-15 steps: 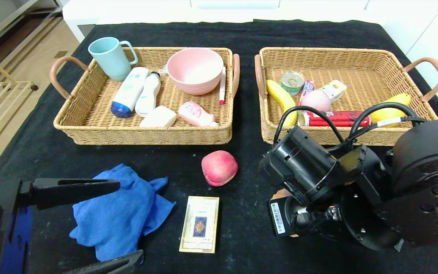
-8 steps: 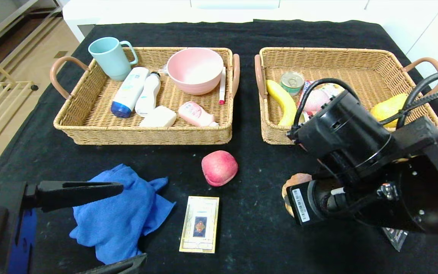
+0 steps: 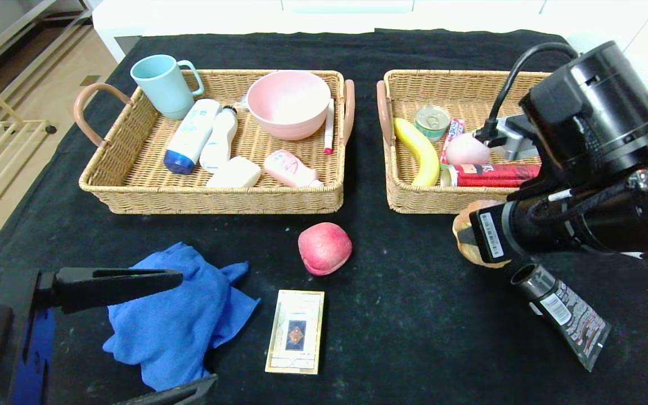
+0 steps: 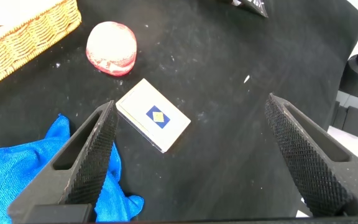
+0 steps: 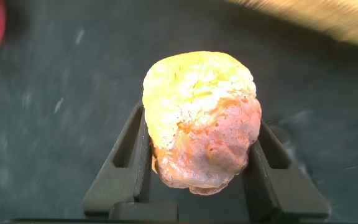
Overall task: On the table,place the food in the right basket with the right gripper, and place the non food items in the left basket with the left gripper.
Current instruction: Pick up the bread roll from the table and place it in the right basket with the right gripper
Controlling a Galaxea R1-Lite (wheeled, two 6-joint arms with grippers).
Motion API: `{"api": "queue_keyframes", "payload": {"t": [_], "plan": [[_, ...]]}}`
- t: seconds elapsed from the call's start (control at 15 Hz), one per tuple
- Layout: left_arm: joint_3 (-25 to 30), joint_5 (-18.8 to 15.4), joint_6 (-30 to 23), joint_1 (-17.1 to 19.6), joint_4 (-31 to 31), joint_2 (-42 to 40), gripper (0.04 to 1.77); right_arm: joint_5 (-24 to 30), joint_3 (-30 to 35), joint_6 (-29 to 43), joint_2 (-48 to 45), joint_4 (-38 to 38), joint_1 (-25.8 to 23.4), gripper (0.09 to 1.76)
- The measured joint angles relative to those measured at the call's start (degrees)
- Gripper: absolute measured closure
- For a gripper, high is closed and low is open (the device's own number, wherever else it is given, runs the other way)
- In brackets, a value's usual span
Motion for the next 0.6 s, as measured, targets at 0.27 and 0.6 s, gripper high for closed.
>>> {"api": "queue_keyframes", "payload": {"t": [0.27, 0.6], "plan": [[0.0, 0.0, 0.0, 0.0, -0.1, 0.0, 0.09, 0.0, -5.5, -3.9, 0.1, 0.0, -4.6, 0.99], [-0.1, 0.0, 0.1, 0.0, -0.3, -0.4, 0.09, 0.0, -9.7, -6.0, 1.4, 0.0, -10.4, 0.99]]}}
